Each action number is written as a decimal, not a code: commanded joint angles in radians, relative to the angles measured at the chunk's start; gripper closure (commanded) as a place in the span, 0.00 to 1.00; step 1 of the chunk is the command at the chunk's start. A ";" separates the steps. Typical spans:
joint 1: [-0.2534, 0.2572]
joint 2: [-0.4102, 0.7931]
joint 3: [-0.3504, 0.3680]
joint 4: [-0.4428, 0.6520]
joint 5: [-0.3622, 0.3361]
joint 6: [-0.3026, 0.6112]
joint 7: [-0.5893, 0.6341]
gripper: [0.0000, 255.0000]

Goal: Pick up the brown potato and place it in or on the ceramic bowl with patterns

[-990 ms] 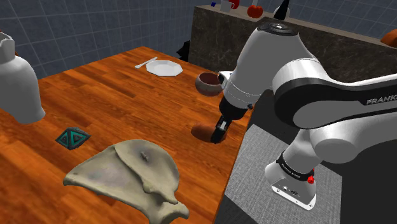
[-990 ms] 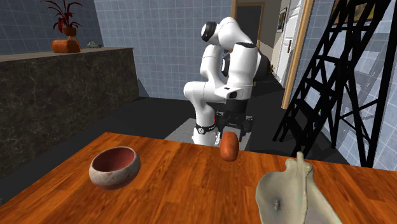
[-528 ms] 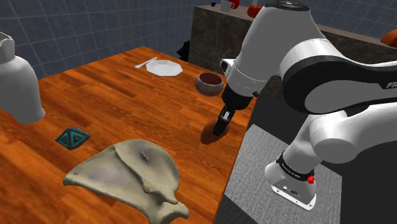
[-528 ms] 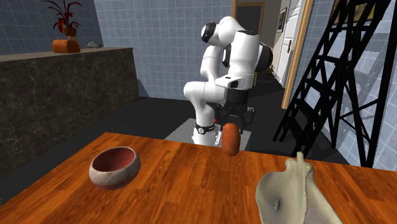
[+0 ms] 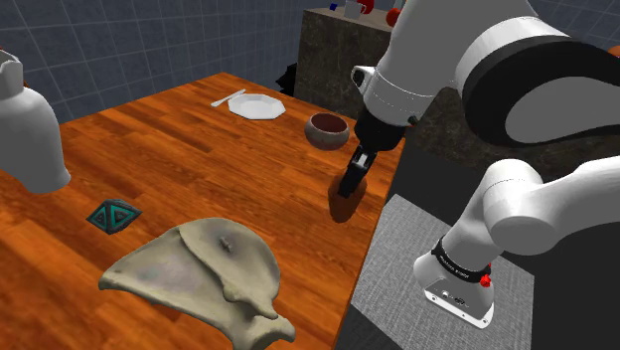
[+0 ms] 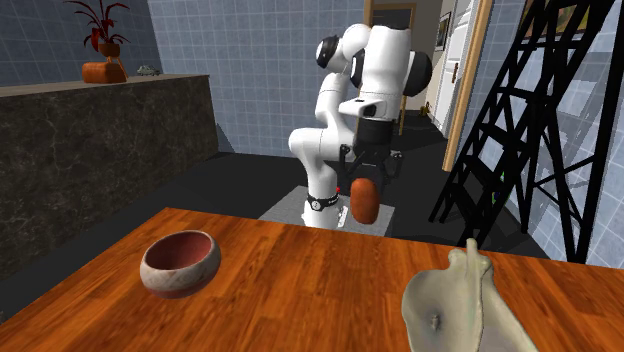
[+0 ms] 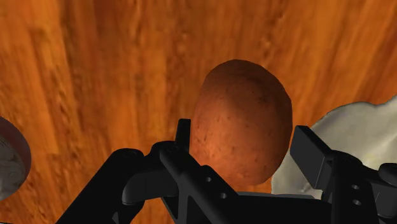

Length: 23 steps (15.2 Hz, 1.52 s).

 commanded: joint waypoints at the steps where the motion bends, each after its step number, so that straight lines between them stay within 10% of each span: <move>1: -0.003 0.000 -0.007 0.027 -0.006 -0.027 0.000 1.00; 23: -0.235 0.268 -0.387 0.179 -0.240 0.075 -0.447 1.00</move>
